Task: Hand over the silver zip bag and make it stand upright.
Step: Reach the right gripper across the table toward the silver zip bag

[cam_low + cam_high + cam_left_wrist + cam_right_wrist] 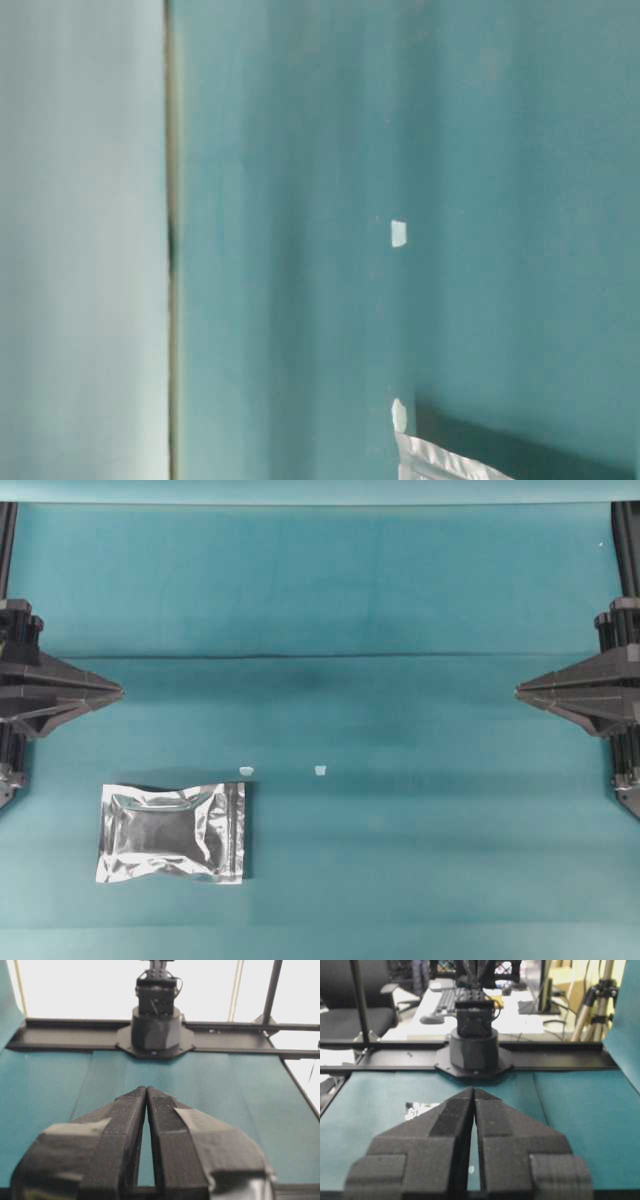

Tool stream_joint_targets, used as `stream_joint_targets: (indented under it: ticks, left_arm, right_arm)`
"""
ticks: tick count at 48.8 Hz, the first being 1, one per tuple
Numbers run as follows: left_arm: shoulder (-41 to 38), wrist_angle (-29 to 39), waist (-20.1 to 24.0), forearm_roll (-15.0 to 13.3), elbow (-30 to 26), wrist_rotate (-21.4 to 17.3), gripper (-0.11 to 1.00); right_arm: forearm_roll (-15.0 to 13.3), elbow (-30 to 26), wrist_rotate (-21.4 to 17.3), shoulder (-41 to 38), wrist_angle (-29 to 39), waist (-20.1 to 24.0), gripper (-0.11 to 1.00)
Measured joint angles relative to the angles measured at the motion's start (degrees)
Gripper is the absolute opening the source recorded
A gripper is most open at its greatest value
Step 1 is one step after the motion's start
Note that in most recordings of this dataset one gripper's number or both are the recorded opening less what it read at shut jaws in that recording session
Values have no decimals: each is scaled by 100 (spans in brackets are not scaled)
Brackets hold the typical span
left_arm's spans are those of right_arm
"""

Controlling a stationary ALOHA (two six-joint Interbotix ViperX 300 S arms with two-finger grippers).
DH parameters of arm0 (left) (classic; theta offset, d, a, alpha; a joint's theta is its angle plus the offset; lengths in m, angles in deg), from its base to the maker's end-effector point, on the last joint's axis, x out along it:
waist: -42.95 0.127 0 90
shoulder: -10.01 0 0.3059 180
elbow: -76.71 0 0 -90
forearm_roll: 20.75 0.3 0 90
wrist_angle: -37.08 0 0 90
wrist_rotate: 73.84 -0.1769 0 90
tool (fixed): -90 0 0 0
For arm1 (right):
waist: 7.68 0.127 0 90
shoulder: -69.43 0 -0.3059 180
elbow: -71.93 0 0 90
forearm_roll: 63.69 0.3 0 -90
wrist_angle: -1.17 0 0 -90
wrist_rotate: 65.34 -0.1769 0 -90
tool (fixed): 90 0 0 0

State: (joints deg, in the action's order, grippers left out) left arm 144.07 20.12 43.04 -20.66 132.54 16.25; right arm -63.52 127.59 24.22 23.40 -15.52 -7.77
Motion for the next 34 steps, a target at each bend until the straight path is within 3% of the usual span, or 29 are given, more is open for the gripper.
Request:
stream_joint_targets:
  ticks: [3, 7, 11, 17, 22, 28, 34]
  left_arm:
    - [-18, 70, -70, 26, -44, 88, 9]
    - [-53, 290, -255, 62, -158, 132, 0]
    - [-53, 536, -272, 88, -264, 79, 0]
    - [-18, 932, -272, 97, -431, -9, 0]
    - [62, 1248, -281, 97, -536, -114, 0]
    - [176, 1450, -281, 97, -562, -132, 0]
    - [255, 1538, -281, 97, -562, -132, 0]
  right_arm:
    - [97, -35, -26, -44, 9, 62, 5]
    - [527, -193, -255, -255, 62, 193, 0]
    - [888, -448, -580, -580, 176, 211, 0]
    - [1143, -800, -1143, -1178, 316, 308, 0]
    - [1415, -1107, -1960, -1828, 334, 387, 0]
    - [1969, -1415, -3120, -2672, 211, 396, 0]
    - [2127, -1652, -3814, -3375, -35, 439, 0]
